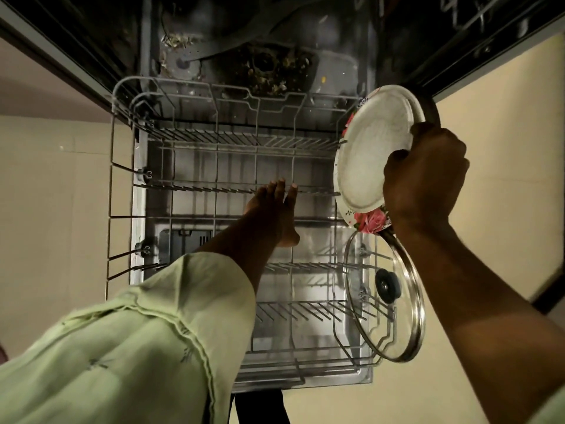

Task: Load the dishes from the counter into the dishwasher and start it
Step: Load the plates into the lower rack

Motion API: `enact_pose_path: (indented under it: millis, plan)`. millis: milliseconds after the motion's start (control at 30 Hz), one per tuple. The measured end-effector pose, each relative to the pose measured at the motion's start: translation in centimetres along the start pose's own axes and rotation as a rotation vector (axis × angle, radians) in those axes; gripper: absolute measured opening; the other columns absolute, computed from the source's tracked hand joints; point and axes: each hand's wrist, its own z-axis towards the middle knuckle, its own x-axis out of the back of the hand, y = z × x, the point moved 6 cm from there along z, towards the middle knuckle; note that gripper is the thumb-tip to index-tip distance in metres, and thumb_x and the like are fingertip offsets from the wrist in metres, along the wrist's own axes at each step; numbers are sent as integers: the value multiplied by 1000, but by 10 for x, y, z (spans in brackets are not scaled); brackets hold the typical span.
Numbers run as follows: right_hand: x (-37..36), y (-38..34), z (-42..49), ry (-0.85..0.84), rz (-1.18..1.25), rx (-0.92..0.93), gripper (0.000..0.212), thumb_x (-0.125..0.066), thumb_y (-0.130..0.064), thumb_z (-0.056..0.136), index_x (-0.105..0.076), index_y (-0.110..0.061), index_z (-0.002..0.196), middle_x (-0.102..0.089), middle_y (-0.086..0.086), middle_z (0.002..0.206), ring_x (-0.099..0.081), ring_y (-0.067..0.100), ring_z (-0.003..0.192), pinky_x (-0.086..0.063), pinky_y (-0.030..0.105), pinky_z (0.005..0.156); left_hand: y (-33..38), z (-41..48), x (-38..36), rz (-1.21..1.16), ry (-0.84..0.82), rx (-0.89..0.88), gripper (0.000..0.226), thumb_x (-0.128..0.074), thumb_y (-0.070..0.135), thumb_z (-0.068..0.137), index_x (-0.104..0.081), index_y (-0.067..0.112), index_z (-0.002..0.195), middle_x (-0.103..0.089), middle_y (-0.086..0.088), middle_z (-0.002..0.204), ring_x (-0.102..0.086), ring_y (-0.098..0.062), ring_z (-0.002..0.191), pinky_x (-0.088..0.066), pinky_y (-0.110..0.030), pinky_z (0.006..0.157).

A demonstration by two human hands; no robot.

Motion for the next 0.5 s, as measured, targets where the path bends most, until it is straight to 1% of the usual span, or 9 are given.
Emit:
enact_pose_path:
  millis: [100,167,233,267,300,333,367,400,500]
  plan:
    - [-10,-4,-5,-21,47,12,32,-51,-4,95,-60,-3,126,-64,19,123,-61,39,112,-48,40,93,0,-1,1,-5,3,-6,107,-60,48,91,19,15,155,19,-17,162,12,-32,151,2,-43,124]
    - [-19,-3,-6,-29,103,4,26,-53,1,90,-62,3,114,-64,25,109,-59,44,101,-42,37,77,0,-2,1,-5,5,-12,107,-60,47,91,19,14,155,19,-17,162,12,-33,151,2,-43,124]
    - [-27,-1,-5,-34,131,-11,21,-53,3,86,-62,6,105,-62,27,96,-58,45,91,-33,34,71,1,-2,1,-8,2,-7,108,-61,47,91,19,14,155,20,-17,162,12,-33,151,2,-43,124]
    - [-30,-1,-4,-37,125,-1,20,-53,3,87,-62,7,104,-63,27,96,-58,45,91,-36,35,72,1,-2,2,-8,1,-3,108,-61,47,91,19,14,155,20,-16,162,12,-33,151,2,-43,124]
    - [-32,0,-5,-40,99,17,20,-52,2,90,-62,6,107,-64,27,100,-60,45,95,-43,38,76,1,-2,2,-8,-1,0,108,-61,47,90,20,14,155,20,-16,162,13,-33,151,3,-43,124]
    - [-34,-1,-5,-39,60,35,22,-51,0,94,-62,5,112,-66,26,106,-61,44,102,-48,41,85,2,-2,2,-5,-2,2,108,-61,47,90,20,15,155,21,-17,162,13,-33,151,3,-43,124]
    - [-34,-1,-5,-31,31,50,24,-49,-2,97,-62,4,116,-66,24,111,-62,42,106,-49,43,94,2,-1,2,-3,-3,4,108,-61,47,90,20,15,155,21,-17,162,13,-33,151,3,-43,124]
    - [-34,-1,-5,-17,22,59,25,-47,-2,97,-62,3,117,-67,23,112,-62,41,107,-49,44,96,1,-1,1,-2,-4,6,109,-61,47,90,20,15,155,21,-17,162,13,-33,151,3,-43,123]
    - [-36,1,-6,13,52,50,23,-47,2,93,-63,5,110,-67,25,104,-62,44,100,-49,45,88,0,-2,1,0,-2,17,109,-61,47,90,21,15,154,22,-17,162,13,-33,151,4,-43,122]
